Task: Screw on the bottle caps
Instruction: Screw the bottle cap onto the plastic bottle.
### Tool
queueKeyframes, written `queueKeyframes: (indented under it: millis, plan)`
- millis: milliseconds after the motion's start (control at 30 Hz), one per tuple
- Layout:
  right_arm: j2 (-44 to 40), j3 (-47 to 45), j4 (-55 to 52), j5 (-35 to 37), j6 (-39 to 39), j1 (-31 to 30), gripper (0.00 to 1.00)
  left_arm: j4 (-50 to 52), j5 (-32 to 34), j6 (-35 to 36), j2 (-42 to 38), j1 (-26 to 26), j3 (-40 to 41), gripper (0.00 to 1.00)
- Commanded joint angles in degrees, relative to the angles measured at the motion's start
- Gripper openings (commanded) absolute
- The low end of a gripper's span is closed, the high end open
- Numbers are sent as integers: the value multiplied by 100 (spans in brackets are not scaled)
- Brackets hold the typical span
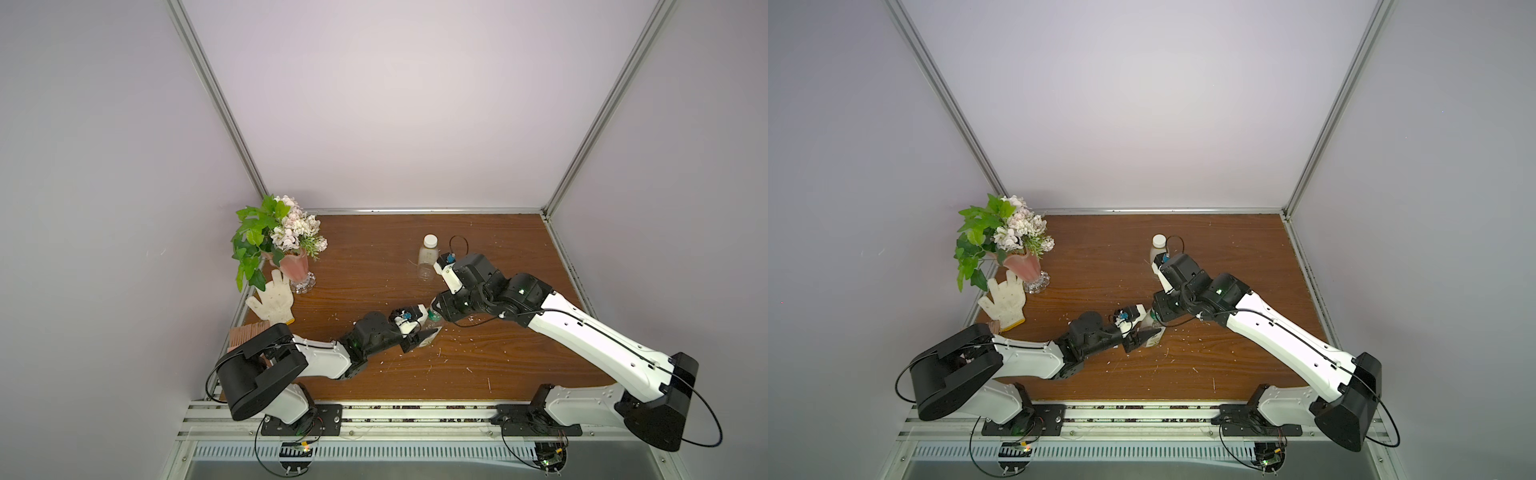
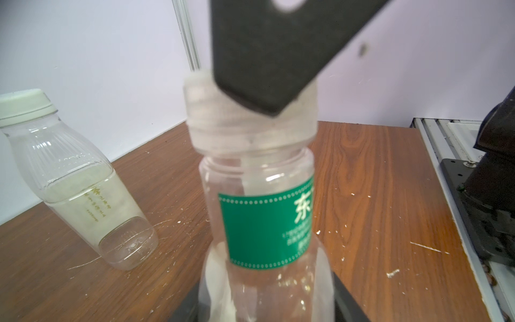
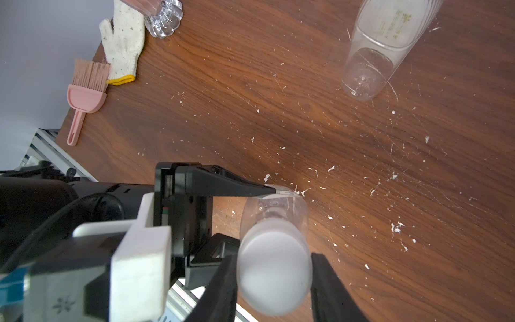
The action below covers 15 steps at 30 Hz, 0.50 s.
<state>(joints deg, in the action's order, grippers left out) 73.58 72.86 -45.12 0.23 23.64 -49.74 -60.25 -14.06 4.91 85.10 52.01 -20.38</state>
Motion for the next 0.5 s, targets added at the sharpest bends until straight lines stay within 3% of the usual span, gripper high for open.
queueKeyframes:
  millis: [0, 100, 200, 333, 467]
  plan:
    - [-146, -51, 373, -356, -105, -35, 8, -297, -316, -7, 94, -13, -80, 51]
    - [-160, -101, 379, -249, -20, -29, 8, -303, -245, -3, 143, -15, -106, 48]
    - [-126, -147, 254, 348, 392, -28, 6, -301, 77, 51, 157, -8, -147, 44]
    - [-249, -500, 529, 830, 1198, -23, 3, -303, 1568, 423, 291, 272, -313, 42]
    - [-379, -821, 1030, 703, 1701, -29, 2, -401, 2144, 602, 264, 474, -396, 38]
